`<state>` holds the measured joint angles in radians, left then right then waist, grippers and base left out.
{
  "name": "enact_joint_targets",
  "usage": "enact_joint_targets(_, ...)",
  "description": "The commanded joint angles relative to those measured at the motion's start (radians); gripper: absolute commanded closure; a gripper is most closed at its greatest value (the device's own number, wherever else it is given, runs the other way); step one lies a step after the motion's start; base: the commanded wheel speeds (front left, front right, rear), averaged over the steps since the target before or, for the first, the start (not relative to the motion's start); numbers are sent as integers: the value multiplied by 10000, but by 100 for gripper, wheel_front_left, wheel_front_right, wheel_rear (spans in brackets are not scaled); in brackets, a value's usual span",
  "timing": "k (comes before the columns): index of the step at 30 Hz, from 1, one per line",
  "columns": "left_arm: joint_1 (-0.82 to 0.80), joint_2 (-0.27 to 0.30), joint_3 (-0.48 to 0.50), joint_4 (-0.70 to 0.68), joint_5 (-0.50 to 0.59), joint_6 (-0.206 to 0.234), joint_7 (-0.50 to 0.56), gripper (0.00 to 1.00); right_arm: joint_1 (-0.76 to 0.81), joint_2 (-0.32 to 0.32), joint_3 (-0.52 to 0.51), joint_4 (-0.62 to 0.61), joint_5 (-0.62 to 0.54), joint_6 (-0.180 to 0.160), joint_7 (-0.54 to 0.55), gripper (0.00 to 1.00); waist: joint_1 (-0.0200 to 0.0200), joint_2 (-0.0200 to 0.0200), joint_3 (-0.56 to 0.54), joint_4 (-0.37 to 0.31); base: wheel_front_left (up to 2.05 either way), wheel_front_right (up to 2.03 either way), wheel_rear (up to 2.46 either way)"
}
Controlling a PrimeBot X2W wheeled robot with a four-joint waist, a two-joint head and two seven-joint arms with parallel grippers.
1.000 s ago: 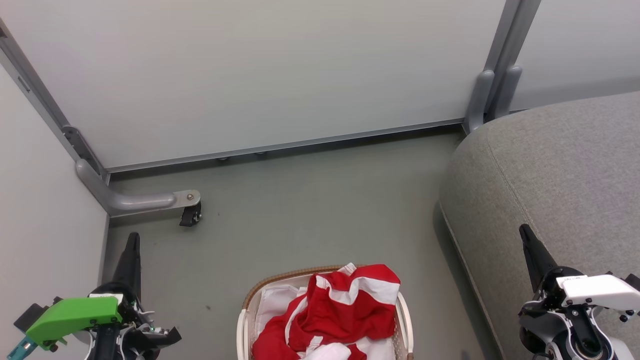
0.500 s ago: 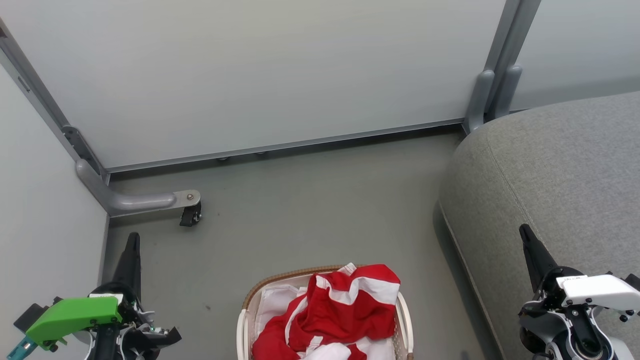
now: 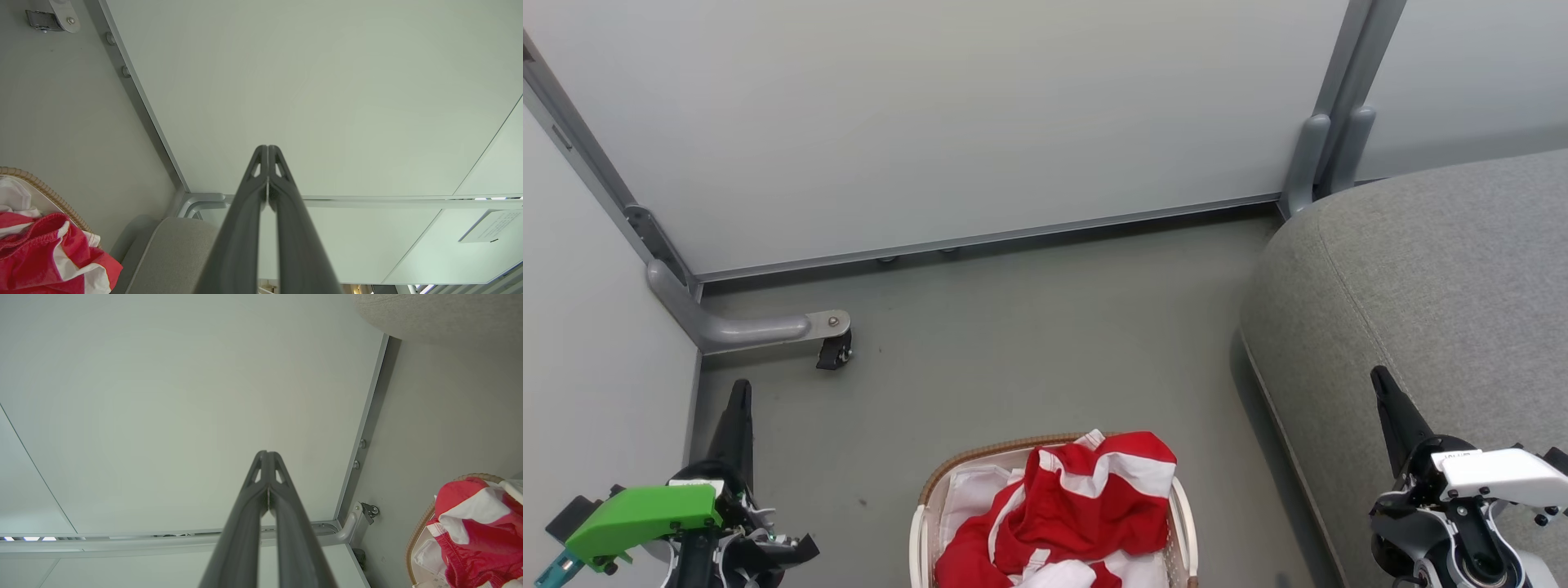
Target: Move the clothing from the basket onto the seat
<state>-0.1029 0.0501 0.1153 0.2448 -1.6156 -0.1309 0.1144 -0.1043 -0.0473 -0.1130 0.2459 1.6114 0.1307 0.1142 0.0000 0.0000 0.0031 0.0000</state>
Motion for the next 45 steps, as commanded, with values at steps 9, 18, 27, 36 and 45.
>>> enact_joint_targets(9, 193, -67, -44, 292, 1, 2, -25, 100, 215, 99, 34, 272, -7, -4, -15, 100, 0, 0, 1, 0, 0, 0, 0)
enact_joint_targets(18, 338, -76, -559, 237, 127, 2, -438, 0, 389, 105, 269, 273, -192, -3, -430, 0, 0, 0, 9, 5, 0, 0, 0)
enact_joint_targets(27, 397, -64, -1000, 6, 634, 2, -848, 0, 429, 83, 163, 256, -787, -3, -841, 0, 0, 0, 16, 20, 0, 0, 0)
enact_joint_targets(36, 440, -52, -1305, -529, 1940, 2, -1226, 0, 427, 64, -107, -122, -2190, -2, -1219, 0, 0, 0, 34, 52, 0, 0, 0)
enact_joint_targets(45, 441, -41, -1440, -1036, 3949, 3, -1570, 0, 476, 46, -33, -869, -4575, -2, -1568, 0, 0, 0, 57, 81, 0, 0, 0)
